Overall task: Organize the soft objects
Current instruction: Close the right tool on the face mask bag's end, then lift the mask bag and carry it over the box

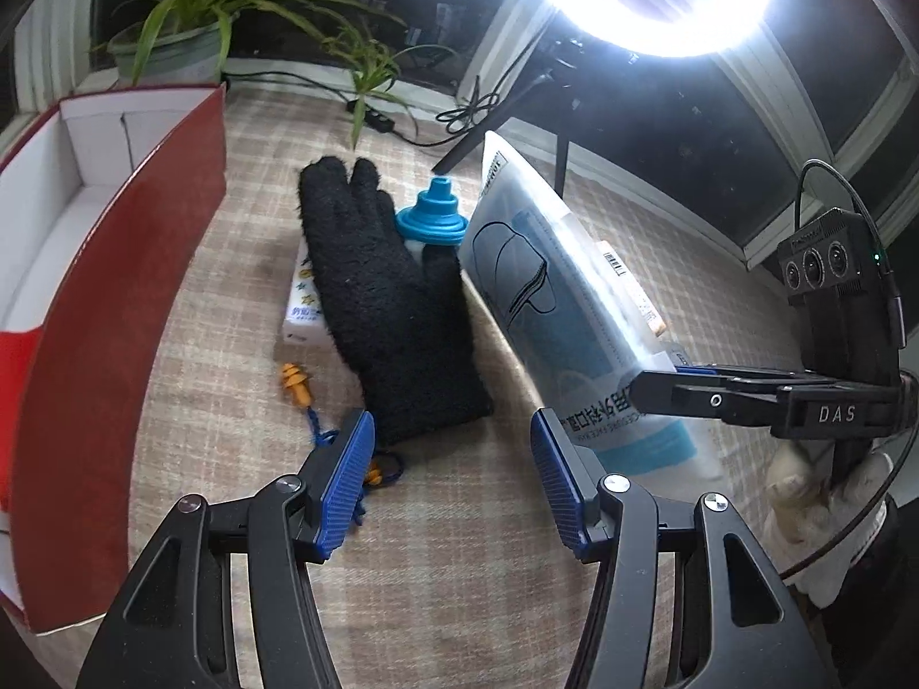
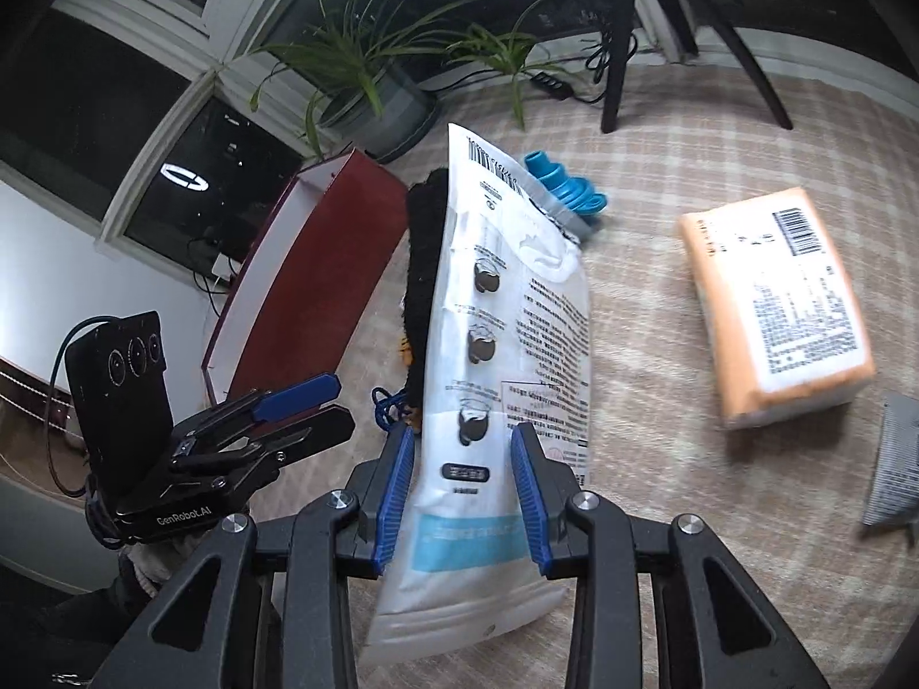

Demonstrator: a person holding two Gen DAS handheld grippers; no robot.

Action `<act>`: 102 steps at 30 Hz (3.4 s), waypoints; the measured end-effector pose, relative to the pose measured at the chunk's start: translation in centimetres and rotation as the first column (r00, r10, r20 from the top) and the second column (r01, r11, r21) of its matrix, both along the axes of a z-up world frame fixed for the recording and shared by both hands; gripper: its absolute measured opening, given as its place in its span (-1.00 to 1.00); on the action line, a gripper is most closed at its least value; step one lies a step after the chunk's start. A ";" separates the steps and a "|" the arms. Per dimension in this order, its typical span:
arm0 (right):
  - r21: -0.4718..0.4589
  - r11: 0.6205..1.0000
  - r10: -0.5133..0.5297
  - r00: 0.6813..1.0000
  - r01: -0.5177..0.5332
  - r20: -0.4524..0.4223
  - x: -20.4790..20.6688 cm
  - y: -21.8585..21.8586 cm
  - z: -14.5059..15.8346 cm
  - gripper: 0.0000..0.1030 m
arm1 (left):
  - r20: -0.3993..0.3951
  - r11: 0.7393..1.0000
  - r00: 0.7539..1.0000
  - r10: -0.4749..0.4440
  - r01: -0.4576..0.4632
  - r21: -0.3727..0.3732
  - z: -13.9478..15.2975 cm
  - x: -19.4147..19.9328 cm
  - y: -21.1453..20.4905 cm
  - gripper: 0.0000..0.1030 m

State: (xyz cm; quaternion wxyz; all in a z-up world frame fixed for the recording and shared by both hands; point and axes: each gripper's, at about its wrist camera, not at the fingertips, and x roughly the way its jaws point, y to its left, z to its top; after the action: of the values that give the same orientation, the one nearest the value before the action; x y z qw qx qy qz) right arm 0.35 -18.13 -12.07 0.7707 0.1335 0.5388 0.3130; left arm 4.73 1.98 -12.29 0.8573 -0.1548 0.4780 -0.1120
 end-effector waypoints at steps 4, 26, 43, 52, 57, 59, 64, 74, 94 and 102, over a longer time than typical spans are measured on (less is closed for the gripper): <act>0.017 1.000 0.008 1.000 -0.008 -0.012 0.1 0.8 -0.4 -0.30 | -0.033 0.999 0.999 0.002 -0.004 -0.046 -0.9 0.0 0.5 0.08; -0.008 0.999 -0.045 0.997 0.045 -0.065 1.1 -0.9 -4.9 -0.01 | -0.096 0.999 0.995 -0.042 0.040 -0.018 -3.6 -0.4 -0.4 0.08; 0.068 0.996 -0.056 0.990 0.066 -0.131 3.1 -0.8 -6.9 -0.01 | -0.115 0.994 0.989 -0.094 0.099 0.041 -5.2 0.7 -2.2 0.08; 0.031 0.997 -0.066 0.991 0.070 -0.113 2.9 -1.6 -6.6 0.00 | -0.113 0.989 0.987 -0.111 0.120 0.082 -5.8 1.0 -2.6 -0.07; 0.046 0.997 -0.049 0.990 0.055 -0.133 2.9 -1.3 -7.2 0.00 | -0.118 0.990 0.987 -0.108 0.118 0.074 -6.2 1.4 -2.6 -0.08; 0.044 0.998 -0.039 0.990 0.045 -0.138 2.8 -0.8 -7.4 0.00 | -0.117 0.990 0.987 -0.112 0.121 0.077 -6.2 1.5 -2.5 -0.08; 0.016 1.000 -0.019 0.992 0.021 -0.126 2.9 0.4 -7.2 0.03 | -0.112 0.988 0.986 -0.122 0.132 0.083 -6.1 1.7 -2.7 -0.08; -0.033 0.999 -0.007 0.996 0.004 -0.085 1.9 2.1 -5.7 -0.17 | -0.081 0.987 0.991 -0.109 0.117 0.113 -5.3 1.3 -3.0 -0.08; -0.011 1.000 -0.013 0.995 0.014 0.098 0.6 5.6 3.0 -0.25 | 0.110 0.984 0.992 -0.059 0.039 0.174 1.6 -1.4 -0.5 -0.08; -0.005 0.998 0.059 0.986 -0.059 0.154 1.0 11.7 6.3 -0.25 | 0.170 0.983 0.985 0.035 -0.064 0.170 4.5 -2.6 4.3 -0.08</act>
State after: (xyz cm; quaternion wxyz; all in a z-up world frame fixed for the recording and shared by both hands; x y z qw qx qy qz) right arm 1.39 -6.46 -5.78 0.8003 0.0929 0.4814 0.3452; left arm 2.10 6.24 -7.74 0.9070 -0.0810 0.4088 -0.0608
